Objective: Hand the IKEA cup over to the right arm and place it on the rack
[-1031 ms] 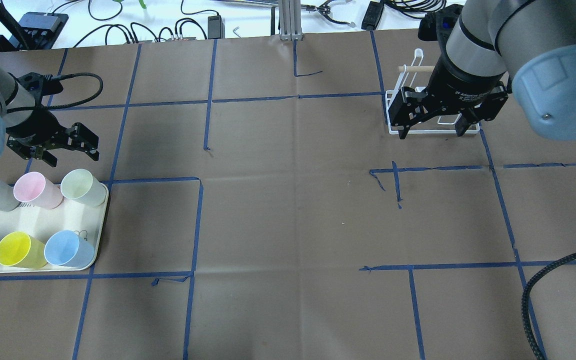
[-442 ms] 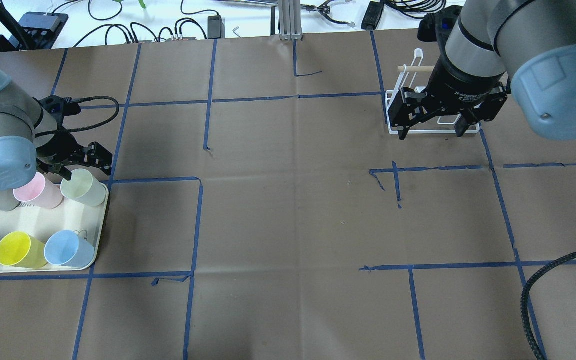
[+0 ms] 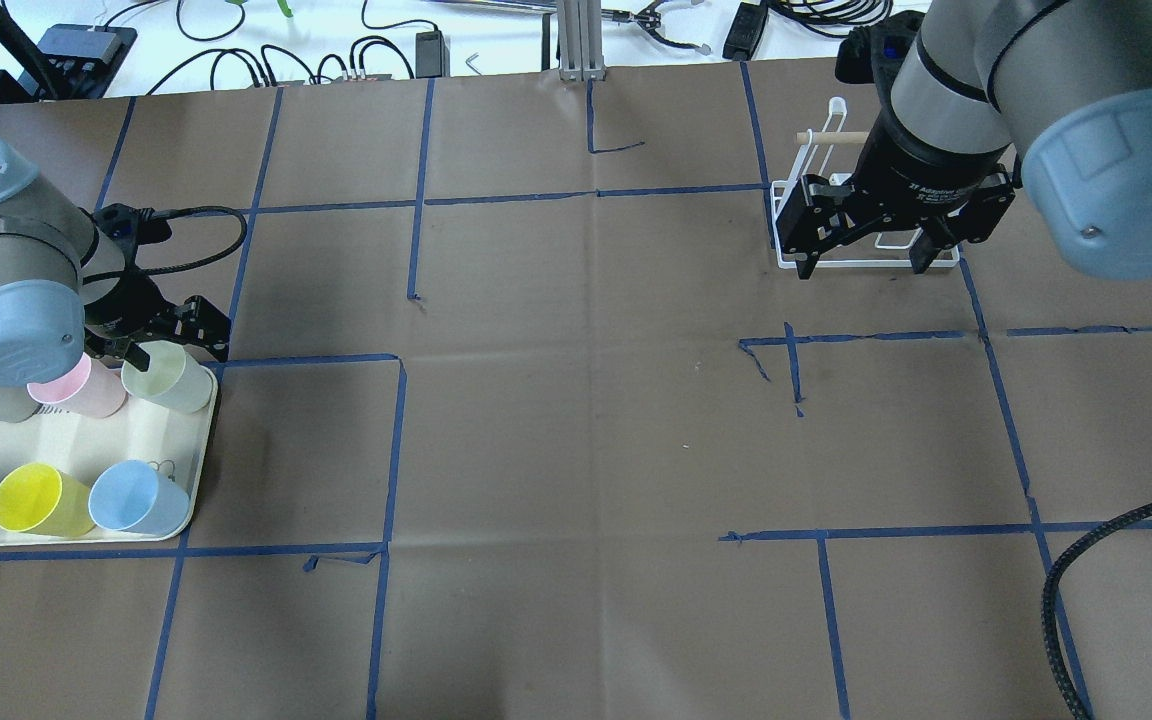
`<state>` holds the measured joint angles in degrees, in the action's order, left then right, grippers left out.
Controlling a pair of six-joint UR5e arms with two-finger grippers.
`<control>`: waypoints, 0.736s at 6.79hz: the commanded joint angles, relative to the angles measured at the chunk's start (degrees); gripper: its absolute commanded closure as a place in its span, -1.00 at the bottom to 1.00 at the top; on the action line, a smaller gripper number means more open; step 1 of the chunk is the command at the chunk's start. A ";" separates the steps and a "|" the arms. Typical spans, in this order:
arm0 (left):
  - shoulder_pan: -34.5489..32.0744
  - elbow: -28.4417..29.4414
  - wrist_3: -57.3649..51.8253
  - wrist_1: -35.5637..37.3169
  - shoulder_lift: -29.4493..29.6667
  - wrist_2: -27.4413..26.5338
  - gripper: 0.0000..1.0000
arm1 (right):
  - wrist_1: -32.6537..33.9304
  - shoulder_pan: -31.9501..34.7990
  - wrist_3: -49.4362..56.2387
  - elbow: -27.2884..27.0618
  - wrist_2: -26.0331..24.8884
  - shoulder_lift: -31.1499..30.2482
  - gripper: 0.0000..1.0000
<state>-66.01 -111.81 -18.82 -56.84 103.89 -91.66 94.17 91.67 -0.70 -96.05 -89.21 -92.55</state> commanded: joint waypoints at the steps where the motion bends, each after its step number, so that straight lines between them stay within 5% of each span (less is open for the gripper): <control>1: 0.00 -0.52 -0.08 0.06 0.34 -0.88 -0.99 | 0.05 0.00 0.00 -0.10 0.00 0.00 -1.00; 3: 0.00 -0.43 -0.08 0.15 0.43 -1.15 -0.90 | -0.04 0.00 0.00 -0.19 0.00 0.00 -1.00; 5: 0.09 -0.16 0.01 0.23 0.52 -1.15 -0.35 | 0.05 0.00 0.00 -0.28 0.00 0.00 -1.00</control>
<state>-65.98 -112.06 -18.85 -56.64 104.37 -92.79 94.15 91.67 -0.70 -96.29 -89.21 -92.55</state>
